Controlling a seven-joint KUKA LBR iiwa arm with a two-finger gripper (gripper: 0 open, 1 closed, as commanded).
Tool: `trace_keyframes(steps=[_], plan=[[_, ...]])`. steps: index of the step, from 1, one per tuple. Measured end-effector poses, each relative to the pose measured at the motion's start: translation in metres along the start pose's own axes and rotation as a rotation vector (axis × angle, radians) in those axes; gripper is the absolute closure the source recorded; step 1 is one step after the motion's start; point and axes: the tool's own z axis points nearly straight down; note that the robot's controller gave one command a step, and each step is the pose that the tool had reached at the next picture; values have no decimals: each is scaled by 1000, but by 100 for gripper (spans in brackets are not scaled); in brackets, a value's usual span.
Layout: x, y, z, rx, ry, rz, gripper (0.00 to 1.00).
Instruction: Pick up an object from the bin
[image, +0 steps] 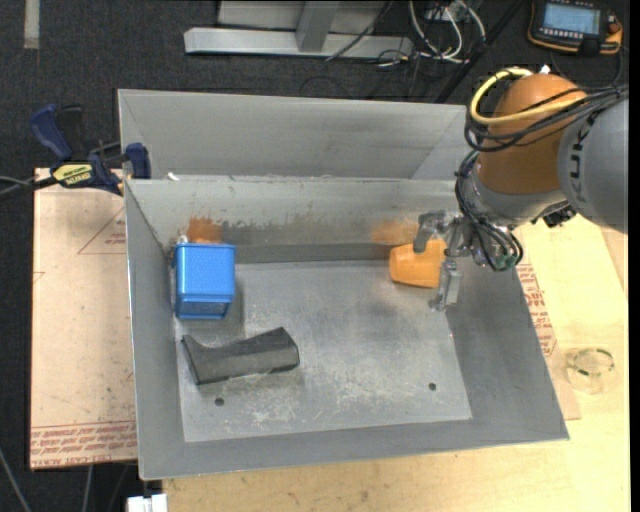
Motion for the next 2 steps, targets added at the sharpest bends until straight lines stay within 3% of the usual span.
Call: trace_keyframes(steps=[2], plan=[[-5,6,4,2,-13,36,0]])
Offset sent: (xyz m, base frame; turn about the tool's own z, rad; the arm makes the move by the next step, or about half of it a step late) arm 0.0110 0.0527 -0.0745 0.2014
